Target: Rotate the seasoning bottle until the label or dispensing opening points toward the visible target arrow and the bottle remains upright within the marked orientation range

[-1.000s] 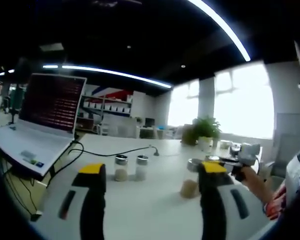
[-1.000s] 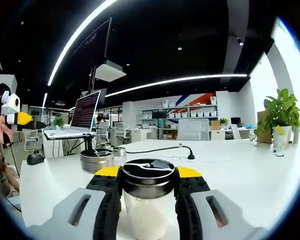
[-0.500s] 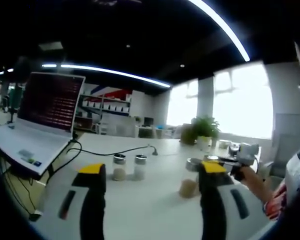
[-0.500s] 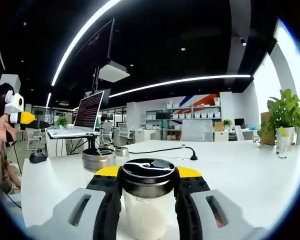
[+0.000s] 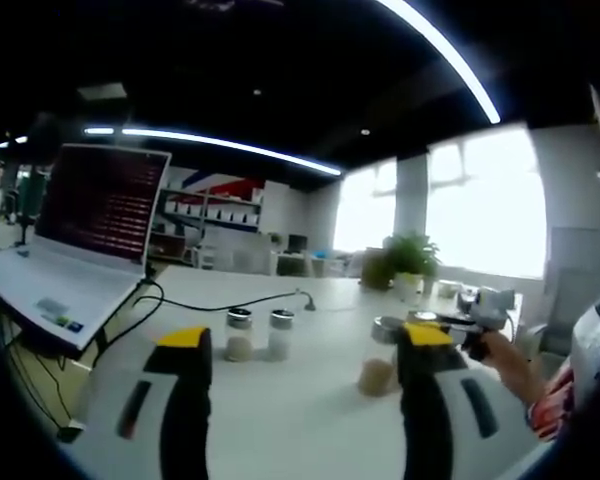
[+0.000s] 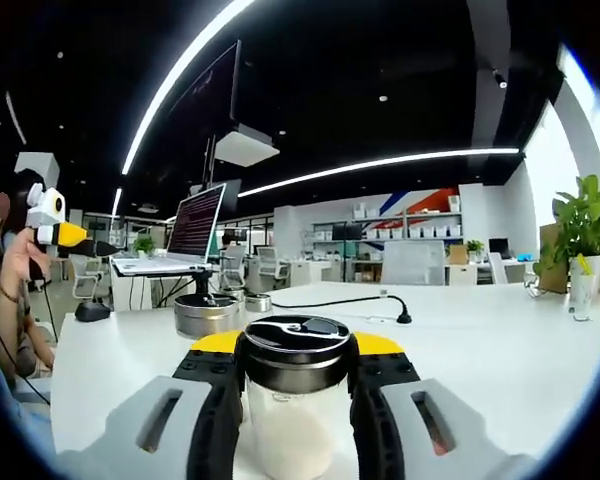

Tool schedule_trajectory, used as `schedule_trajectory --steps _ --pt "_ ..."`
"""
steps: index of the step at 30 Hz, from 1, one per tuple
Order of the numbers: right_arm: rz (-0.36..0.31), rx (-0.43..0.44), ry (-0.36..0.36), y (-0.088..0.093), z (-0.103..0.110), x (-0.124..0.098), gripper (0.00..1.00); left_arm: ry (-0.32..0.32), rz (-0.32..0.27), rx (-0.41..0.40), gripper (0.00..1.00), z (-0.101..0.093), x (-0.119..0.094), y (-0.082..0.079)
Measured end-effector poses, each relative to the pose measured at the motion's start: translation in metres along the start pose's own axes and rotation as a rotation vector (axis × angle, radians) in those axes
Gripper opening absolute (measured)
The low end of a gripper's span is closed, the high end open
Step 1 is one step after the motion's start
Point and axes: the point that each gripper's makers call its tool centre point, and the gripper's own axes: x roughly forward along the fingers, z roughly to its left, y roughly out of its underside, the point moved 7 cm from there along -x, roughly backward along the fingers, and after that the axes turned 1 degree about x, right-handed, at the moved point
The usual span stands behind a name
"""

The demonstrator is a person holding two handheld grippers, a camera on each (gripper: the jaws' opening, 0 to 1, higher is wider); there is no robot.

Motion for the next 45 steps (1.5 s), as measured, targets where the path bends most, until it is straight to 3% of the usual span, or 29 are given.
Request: schedule_trajectory --steps 34,45 --pt "0.108 0.031 -0.375 -0.001 -0.020 0.005 0.40 -0.023 -0.018 0.005 0.80 0.004 -0.005 -0.005" --pt "0.142 0.018 -0.442 -0.002 -0.022 0.009 0.40 -0.017 -0.014 0.010 0.80 0.001 -0.005 -0.005"
